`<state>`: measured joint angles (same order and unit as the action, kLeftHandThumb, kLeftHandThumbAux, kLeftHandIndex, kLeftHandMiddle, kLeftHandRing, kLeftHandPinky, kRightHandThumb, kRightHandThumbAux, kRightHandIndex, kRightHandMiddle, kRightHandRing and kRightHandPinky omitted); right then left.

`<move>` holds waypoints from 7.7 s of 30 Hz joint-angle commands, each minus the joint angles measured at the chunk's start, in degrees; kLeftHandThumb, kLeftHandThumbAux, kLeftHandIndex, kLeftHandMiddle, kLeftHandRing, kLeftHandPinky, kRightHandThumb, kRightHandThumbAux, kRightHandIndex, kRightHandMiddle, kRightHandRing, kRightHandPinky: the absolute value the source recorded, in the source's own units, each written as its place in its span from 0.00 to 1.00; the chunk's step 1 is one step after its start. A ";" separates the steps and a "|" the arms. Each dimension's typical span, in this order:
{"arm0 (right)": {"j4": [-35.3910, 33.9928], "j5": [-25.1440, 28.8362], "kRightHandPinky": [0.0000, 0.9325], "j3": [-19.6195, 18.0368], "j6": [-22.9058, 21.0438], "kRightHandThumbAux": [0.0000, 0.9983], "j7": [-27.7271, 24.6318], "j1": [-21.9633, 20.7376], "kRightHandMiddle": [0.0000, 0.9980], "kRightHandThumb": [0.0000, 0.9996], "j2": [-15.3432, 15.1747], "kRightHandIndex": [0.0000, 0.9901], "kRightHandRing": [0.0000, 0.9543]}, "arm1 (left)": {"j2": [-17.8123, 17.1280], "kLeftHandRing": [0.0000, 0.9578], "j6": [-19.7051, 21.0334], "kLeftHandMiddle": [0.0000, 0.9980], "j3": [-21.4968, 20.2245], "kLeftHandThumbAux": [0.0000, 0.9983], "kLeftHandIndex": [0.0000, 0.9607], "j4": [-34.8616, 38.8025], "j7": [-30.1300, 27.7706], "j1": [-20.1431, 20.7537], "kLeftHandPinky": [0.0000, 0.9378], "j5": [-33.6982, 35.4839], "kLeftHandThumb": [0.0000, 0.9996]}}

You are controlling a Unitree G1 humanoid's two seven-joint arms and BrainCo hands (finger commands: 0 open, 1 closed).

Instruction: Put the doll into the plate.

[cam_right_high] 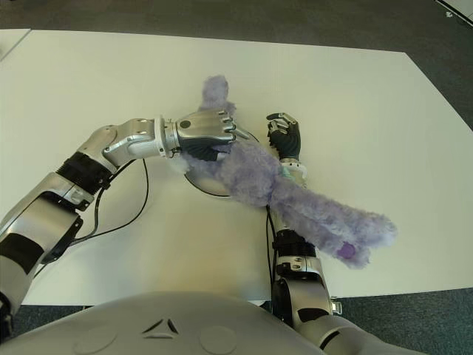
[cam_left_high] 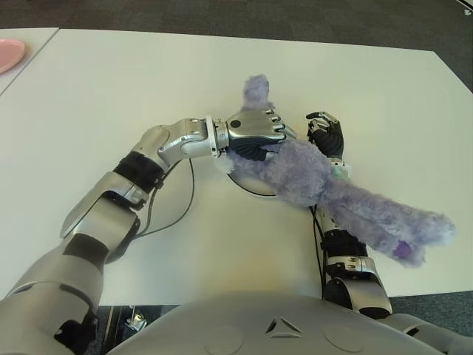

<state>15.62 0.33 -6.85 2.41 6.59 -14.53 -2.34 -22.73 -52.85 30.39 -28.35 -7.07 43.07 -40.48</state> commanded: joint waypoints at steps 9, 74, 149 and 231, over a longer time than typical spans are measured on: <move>3.24 -0.12 0.82 0.05 -2.40 0.71 1.17 4.76 0.77 0.72 1.06 0.45 0.80 | -3.29 0.15 0.69 0.05 4.45 0.36 0.03 -0.87 -15.90 -0.13 0.26 5.79 0.42; 1.60 -1.50 0.81 1.18 -4.80 0.71 1.77 4.84 0.79 0.71 1.39 0.45 0.84 | 10.86 0.00 27.49 0.00 -20.32 0.18 0.00 -10.28 -60.44 -3.07 0.00 65.83 0.27; 2.91 -1.01 0.76 0.19 -2.67 0.71 2.02 4.47 0.77 0.71 1.18 0.45 0.82 | 18.62 0.18 24.39 0.13 -39.64 0.57 0.01 -2.91 -11.61 -12.19 0.29 48.38 0.14; -2.17 2.25 0.78 -1.67 0.88 0.71 0.95 7.65 0.77 0.71 1.77 0.45 0.82 | 23.37 0.92 41.34 0.89 -40.72 0.70 0.46 6.63 -4.70 -29.51 0.93 56.89 0.71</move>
<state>11.74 2.14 -8.29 3.65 7.52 -12.65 -1.85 -0.52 -12.94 -10.25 -21.22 -12.33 17.43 15.91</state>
